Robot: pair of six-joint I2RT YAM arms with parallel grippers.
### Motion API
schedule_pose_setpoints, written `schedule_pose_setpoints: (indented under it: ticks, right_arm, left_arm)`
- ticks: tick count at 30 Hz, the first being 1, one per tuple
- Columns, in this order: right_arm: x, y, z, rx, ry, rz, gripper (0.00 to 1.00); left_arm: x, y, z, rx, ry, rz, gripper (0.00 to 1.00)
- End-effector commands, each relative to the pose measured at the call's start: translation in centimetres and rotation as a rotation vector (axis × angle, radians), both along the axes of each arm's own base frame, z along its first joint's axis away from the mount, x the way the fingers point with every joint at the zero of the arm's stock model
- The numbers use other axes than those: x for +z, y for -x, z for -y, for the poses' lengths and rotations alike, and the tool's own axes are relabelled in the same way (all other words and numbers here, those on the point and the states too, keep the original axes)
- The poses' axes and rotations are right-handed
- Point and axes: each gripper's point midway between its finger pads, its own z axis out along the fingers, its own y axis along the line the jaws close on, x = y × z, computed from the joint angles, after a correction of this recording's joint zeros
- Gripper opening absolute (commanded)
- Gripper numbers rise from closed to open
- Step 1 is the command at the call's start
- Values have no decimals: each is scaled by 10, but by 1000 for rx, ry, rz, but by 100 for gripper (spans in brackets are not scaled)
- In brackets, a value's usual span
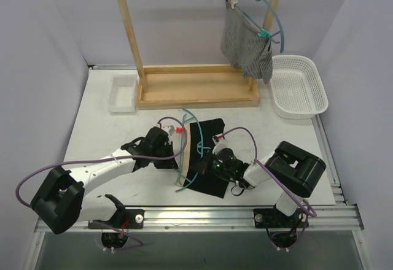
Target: Remove the underwear clipped to the hanger
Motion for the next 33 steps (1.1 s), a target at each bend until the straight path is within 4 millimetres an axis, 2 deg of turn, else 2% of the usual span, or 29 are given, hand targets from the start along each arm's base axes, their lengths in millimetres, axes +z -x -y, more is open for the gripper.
schedule_pose_setpoints:
  ticks: [1, 3, 7, 10, 11, 13, 14, 15, 17, 18, 20, 21, 24, 26, 27, 28, 29, 30, 31, 32, 33]
  right_arm:
    - [-8, -2, 7, -13, 36, -5, 0]
    - [-8, -4, 10, -23, 44, -3, 0]
    - [-10, -4, 17, -30, 63, -2, 0]
    - [-12, -4, 19, -33, 75, -4, 0]
    - [-12, -4, 19, -29, 75, -6, 0]
    - [-13, -3, 16, -14, 73, -7, 0]
    - [-12, -4, 15, -10, 72, -3, 0]
    - [-10, -4, 13, -5, 69, 1, 0]
    - [-7, -5, 11, 0, 63, 9, 0]
    - [-4, -7, 10, 0, 58, 18, 0]
    - [-1, -7, 9, 7, 55, 26, 0]
    - [0, -7, 9, 9, 52, 30, 0]
    - [1, -8, 8, 14, 52, 38, 0]
    - [0, -7, 7, 18, 49, 37, 0]
    - [-2, -7, 7, 21, 50, 34, 0]
    - [-2, -8, 6, 20, 43, 35, 0]
    - [-3, -8, 4, 25, 41, 32, 0]
    - [-6, -7, 4, 29, 44, 27, 0]
    - [-5, -8, 2, 29, 34, 31, 0]
    - [-8, -7, 2, 32, 36, 24, 0]
    - [-7, -7, 0, 37, 31, 27, 0]
  left_arm:
    - [37, -12, 0, -4, 12, 87, 2]
    - [49, -12, -14, 20, -24, 120, 2]
    - [85, -30, -44, 122, -28, 204, 2]
    - [117, -63, -68, 250, 18, 269, 3]
    - [138, -84, -84, 323, 17, 320, 2]
    - [145, -114, -106, 415, -30, 355, 2]
    - [161, -138, -131, 515, -26, 410, 2]
    - [161, -151, -140, 553, -11, 425, 2]
    - [175, -170, -152, 622, 116, 456, 2]
    - [186, -191, -177, 700, 159, 522, 3]
    - [194, -210, -199, 782, 188, 555, 3]
    - [197, -227, -216, 834, 175, 567, 3]
    - [200, -261, -230, 860, 199, 606, 2]
    - [216, -281, -237, 863, 229, 665, 2]
    - [207, -294, -239, 869, 222, 650, 3]
    - [217, -305, -240, 866, 228, 669, 2]
    - [215, -312, -243, 872, 218, 662, 2]
    - [193, -323, -246, 882, 201, 615, 2]
    - [200, -332, -249, 881, 208, 633, 3]
    - [182, -341, -252, 889, 197, 601, 3]
    - [180, -346, -252, 885, 199, 596, 3]
